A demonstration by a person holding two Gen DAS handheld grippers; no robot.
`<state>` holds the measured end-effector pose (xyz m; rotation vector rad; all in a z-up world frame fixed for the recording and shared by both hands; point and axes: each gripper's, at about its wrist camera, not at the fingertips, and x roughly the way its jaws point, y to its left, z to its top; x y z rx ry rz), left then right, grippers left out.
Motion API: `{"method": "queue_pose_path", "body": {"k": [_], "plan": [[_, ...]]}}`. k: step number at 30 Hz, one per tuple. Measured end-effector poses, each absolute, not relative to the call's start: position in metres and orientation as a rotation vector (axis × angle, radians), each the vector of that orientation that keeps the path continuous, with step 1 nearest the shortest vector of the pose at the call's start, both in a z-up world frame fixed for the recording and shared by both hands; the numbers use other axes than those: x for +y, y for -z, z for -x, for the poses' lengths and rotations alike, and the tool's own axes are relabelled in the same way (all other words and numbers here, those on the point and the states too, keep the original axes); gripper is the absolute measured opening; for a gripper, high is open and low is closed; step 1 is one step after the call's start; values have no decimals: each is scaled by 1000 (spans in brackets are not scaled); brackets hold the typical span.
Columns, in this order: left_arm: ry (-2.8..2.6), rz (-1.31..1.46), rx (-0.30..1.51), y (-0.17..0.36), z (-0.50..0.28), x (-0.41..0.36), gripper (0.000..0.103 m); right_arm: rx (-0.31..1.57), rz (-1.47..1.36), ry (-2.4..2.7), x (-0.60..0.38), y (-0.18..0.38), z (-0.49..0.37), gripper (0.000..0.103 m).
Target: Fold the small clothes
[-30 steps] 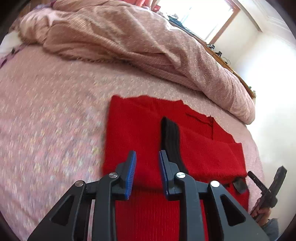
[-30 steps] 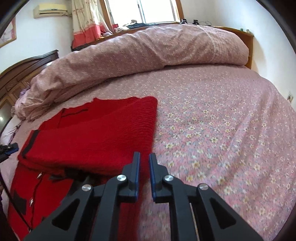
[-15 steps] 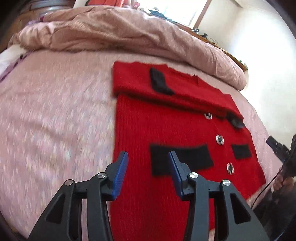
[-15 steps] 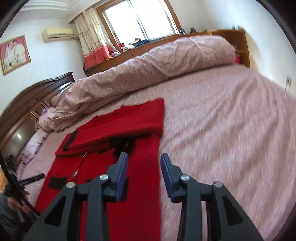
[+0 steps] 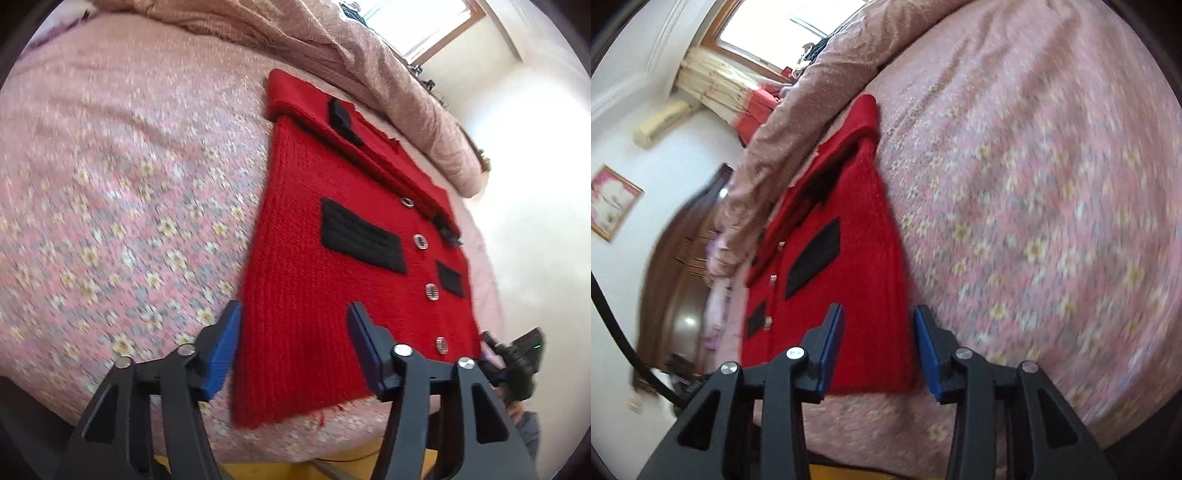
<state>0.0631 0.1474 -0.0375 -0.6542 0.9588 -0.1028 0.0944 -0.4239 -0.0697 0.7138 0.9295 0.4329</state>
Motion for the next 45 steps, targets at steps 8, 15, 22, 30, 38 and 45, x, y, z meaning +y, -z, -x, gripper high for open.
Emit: {"method": "queue_pose_path", "body": {"k": [8,15,22,30,38,45], "plan": [[281,843,1029,52,-62,135,57,976,-781,-591,-400,81,-96,41],[245,886,998,52,-68,134,57,932,-819,-481,-426,78,-96,40],[182,849,1007,51,-60,140,21,955,-804,-492,-416,81,-98,40],[207,876,944,46,-51,150,7,970,-794,-465,-414,81,-102,11],[273,927,877,34,-43,160,3,878,-809,-523,-413,63,-101,9],[348,997,761,1,-62,174,3,771,-902,-636,-408,28,-125,9]]}}
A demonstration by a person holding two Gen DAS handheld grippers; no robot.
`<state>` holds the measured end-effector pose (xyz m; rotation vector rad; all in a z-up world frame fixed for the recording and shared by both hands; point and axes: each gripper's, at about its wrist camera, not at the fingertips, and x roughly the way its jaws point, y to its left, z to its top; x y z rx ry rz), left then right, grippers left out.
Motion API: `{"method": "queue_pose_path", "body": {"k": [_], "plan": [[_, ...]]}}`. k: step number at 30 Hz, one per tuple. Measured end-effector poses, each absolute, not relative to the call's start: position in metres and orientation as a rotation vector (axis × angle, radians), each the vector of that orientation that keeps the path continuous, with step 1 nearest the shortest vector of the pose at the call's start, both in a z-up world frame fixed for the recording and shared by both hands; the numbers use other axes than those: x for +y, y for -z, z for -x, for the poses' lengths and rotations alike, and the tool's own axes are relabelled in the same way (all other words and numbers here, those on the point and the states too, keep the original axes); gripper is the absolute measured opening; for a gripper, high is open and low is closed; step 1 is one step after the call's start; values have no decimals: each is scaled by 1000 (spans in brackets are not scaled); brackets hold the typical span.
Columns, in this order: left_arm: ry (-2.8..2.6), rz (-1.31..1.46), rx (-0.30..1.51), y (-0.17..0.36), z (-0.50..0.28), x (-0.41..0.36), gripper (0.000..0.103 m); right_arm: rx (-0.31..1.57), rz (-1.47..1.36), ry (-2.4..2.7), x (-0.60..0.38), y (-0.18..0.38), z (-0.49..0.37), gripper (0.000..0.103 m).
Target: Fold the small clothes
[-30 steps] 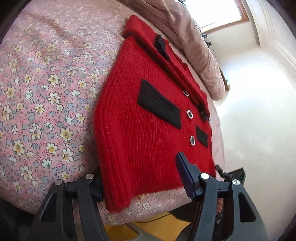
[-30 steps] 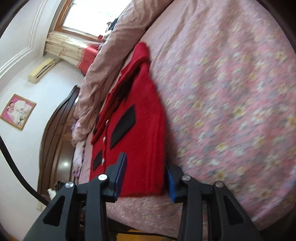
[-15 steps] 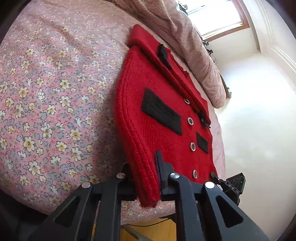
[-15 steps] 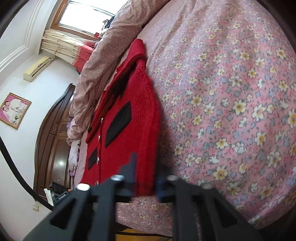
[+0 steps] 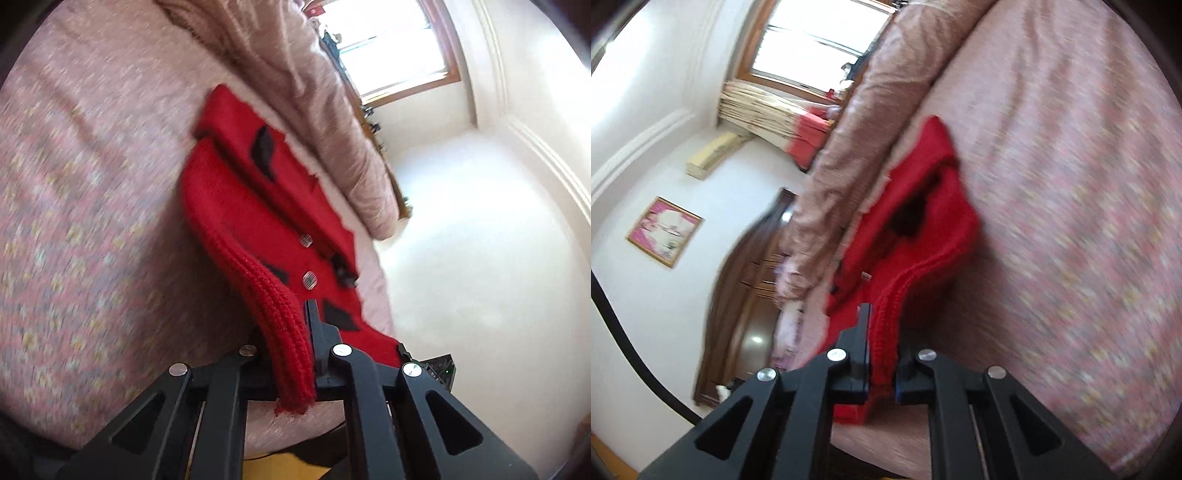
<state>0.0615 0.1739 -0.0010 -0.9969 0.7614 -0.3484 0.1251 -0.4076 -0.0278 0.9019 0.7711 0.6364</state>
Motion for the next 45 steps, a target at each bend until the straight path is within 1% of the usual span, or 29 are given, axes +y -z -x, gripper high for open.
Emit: {"method": "queue_pose_path", "body": {"k": [9,13,16,19,21,25,29,32,33,35,36,37,38,39,40,41,42,43,44,45], "plan": [[365,1020,682,-41,-136,191,3,703,-872,-694,-382,-34,-198,9],[376,1001,629,-60,-192,202,3,664,-852,-688,-382,-60,-244,9],[359,991,618,-62,-238,208,3,649,-838,-668,-382,-70,-286,9],[321,989,609,-51,-286,218,3,662,-837,-629,-381,-64,-328,9],[268,974,587,-40,-315,223,3,679,-829,-595,-380,-48,-360,9],[204,919,678,1,-371,219,3,754,-846,-524,-376,-4,-415,9],[172,961,712,35,-397,221,3,806,-870,-493,-373,35,-443,9],[144,1010,741,46,-406,226,3,813,-861,-499,-371,44,-450,9],[144,1020,753,48,-409,226,4,816,-860,-498,-370,45,-450,12],[147,1046,769,50,-410,228,9,827,-886,-493,-373,49,-450,14],[147,1045,774,48,-406,229,13,825,-926,-509,-375,51,-451,22],[140,1039,774,42,-404,230,19,821,-961,-524,-376,52,-451,38],[136,1037,768,38,-399,232,22,809,-1003,-529,-382,53,-447,46],[133,1048,756,32,-394,235,29,789,-1026,-514,-389,50,-441,58],[148,1085,718,23,-385,241,32,775,-1033,-496,-395,49,-434,66],[158,1111,693,15,-379,244,35,768,-1033,-470,-402,44,-426,70],[160,1123,681,9,-375,247,41,767,-1028,-447,-408,39,-417,72],[158,1130,668,1,-367,249,47,768,-1027,-444,-412,36,-410,72],[156,1122,646,-11,-356,250,50,771,-1028,-448,-418,33,-400,72],[156,1109,637,-16,-350,249,56,772,-1028,-452,-423,31,-390,72]]}}
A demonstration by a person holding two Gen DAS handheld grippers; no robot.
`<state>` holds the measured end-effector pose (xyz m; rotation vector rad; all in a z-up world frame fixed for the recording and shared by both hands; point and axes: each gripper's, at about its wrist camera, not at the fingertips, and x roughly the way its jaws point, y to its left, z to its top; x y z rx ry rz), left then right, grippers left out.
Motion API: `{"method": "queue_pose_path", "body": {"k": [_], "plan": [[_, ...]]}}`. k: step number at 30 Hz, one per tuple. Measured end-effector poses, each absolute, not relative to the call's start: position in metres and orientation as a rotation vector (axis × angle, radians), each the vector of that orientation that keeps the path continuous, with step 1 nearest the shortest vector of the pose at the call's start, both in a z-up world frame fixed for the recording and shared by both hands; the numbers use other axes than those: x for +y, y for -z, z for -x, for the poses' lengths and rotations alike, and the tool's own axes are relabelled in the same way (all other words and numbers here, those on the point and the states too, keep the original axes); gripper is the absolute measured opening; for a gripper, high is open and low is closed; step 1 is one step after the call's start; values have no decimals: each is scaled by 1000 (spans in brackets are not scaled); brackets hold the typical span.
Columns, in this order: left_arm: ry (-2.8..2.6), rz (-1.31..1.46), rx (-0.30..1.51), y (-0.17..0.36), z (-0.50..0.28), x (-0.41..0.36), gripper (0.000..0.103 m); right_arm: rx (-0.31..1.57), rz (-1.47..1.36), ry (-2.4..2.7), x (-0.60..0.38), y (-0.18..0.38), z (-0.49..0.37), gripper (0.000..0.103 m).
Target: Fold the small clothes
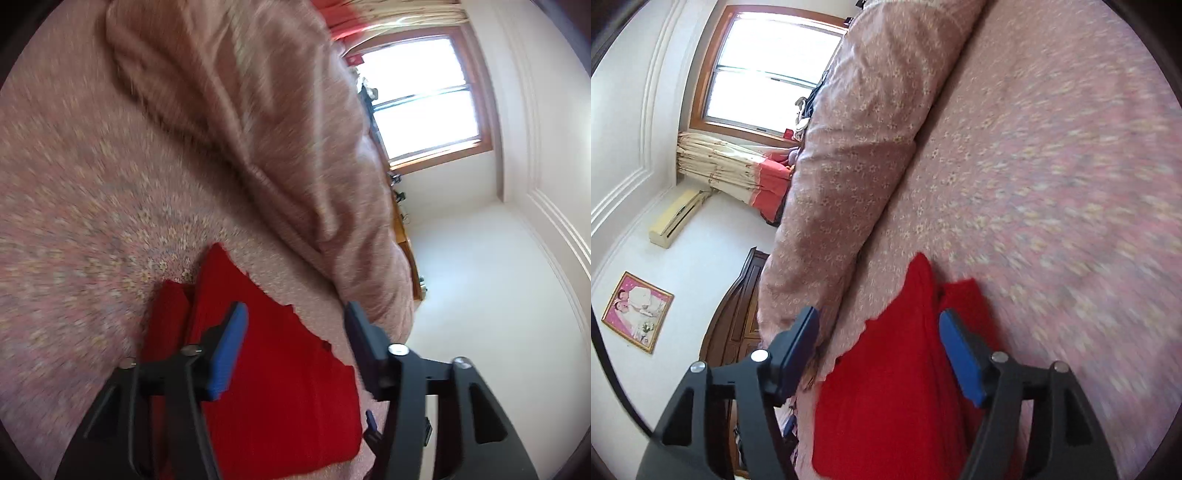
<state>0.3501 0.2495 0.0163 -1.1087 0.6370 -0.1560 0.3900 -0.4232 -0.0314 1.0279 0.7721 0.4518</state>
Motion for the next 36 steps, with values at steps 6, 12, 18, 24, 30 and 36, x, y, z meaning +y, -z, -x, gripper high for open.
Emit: {"method": "queue_pose_path", "body": {"k": [6,12,18,24,30,36], "plan": [[71,858,695,-31,-296,224,64,785,-967,-443,-441,22,-313,72],[28,832,865,25,-253,199,64,871,-914,-431,-440,49,-250,72],[90,839,949,49,-246,170,64,942,-843,-440,-424,65,-247,72],[124,910,930,59,-281,174,65,971,-783,-453,-414,65,-276,72],[133,1009,912,62,-296,188,65,963,-827,-471,-408,65,-302,72],[150,1028,883,63,-317,191,66,930,-871,-497,-406,67,-329,72]]}}
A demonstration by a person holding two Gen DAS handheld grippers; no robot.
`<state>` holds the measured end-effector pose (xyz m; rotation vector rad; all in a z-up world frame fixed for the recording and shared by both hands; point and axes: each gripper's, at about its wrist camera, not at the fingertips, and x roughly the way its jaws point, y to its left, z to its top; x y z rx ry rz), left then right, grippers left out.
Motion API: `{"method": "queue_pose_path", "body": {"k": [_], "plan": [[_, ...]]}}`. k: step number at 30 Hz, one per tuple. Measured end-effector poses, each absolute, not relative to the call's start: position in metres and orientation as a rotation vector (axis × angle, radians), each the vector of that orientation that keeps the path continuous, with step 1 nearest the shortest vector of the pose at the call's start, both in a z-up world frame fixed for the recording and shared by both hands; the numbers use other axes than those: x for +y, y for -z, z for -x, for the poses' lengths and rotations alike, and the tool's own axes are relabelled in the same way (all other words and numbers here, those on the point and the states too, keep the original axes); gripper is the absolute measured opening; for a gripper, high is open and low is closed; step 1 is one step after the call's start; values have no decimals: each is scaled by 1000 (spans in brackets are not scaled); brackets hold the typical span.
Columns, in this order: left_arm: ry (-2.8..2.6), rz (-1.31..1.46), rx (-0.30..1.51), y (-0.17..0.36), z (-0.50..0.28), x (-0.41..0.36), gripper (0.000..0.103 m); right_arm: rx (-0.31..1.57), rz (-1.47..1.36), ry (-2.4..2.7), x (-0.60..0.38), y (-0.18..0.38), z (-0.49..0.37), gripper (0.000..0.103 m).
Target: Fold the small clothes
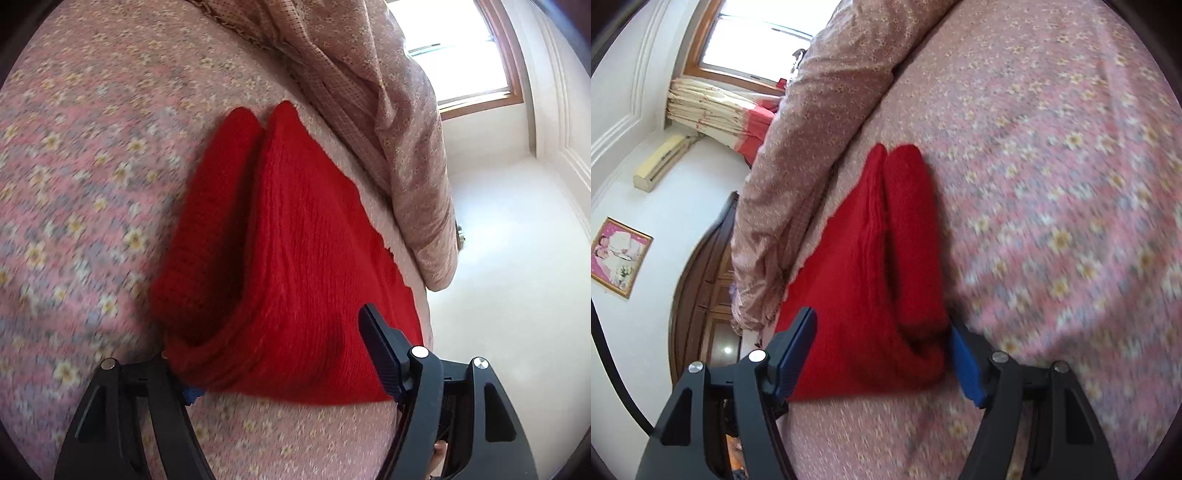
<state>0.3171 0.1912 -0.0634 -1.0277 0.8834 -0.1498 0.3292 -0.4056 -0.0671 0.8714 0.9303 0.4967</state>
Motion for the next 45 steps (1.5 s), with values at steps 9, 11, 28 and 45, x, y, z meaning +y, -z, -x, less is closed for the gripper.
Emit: {"method": "queue_pose_path", "body": {"k": [9,11,28,45], "plan": [[257,1014,799,61,-311,207,67,902,-912,-624,-397,65,-338,74],[257,1018,799,63,-308,211,67,902,-939,-637,-399,67,-338,74],[-16,1112,777,70,-265,245,59,927,-846,-629,-377,63,-341,73],[73,1004,810,71,-293,244,32,886,-829,-627,-366,66,-340,58]]}}
